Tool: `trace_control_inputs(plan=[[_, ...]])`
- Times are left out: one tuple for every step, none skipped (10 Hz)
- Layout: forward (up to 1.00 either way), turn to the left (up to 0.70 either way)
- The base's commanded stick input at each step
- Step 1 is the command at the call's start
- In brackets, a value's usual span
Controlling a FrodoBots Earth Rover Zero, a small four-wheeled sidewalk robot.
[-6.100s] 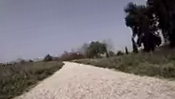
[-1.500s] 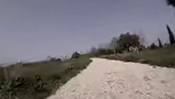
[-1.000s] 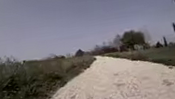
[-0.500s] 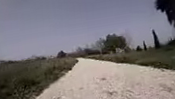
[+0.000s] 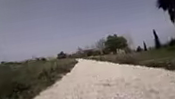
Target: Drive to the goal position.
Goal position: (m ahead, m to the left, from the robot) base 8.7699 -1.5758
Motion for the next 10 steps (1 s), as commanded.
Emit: trace_control_inputs(plan=[[0.63,-0.22],[0.63,-0.17],[0.63,-0.12],[0.63,-0.07],[0.63,-0.02],[0.63,0.0],[0.63,0.0],[0.63,0.0],[0.63,0.0],[0.63,0.0]])
